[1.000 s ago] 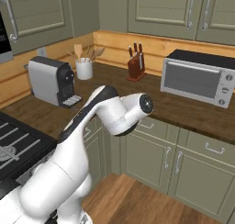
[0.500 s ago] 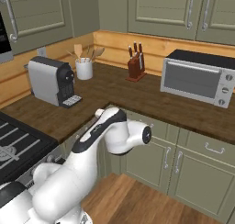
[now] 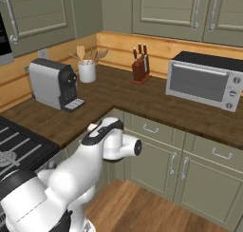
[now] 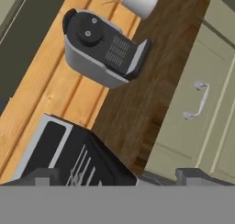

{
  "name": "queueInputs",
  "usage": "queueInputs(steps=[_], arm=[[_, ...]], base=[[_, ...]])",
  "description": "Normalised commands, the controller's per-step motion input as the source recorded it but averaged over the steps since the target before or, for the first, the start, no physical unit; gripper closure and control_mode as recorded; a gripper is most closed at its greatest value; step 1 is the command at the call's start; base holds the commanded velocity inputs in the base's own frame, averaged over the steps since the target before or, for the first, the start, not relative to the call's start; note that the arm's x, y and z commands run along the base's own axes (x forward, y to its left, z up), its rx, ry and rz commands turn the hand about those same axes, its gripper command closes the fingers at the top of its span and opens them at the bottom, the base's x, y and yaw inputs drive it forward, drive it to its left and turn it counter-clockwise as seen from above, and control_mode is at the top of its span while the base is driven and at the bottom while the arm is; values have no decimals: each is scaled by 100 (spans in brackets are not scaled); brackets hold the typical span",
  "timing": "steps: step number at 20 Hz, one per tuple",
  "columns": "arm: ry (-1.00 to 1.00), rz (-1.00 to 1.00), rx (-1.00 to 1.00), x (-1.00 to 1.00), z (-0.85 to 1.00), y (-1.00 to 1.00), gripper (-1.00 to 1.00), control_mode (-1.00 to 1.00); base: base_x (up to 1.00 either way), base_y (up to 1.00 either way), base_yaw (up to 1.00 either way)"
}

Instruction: Take a straw from the drawer in front and place it inside the glass cup on the dining counter.

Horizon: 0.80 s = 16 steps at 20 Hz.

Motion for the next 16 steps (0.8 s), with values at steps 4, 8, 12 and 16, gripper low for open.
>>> queueInputs(steps=[4,8,12,16], arm=[[2,12,7,23,-62,54,-100,-100],[4,7,13,33,-44,53,-100,-100],[4,0,19,50,-34,23,-100,-100],[12,0,22,56,-52,1,-100,-100]], base=[[0,0,0],[0,0,0],[0,0,0],[0,0,0]])
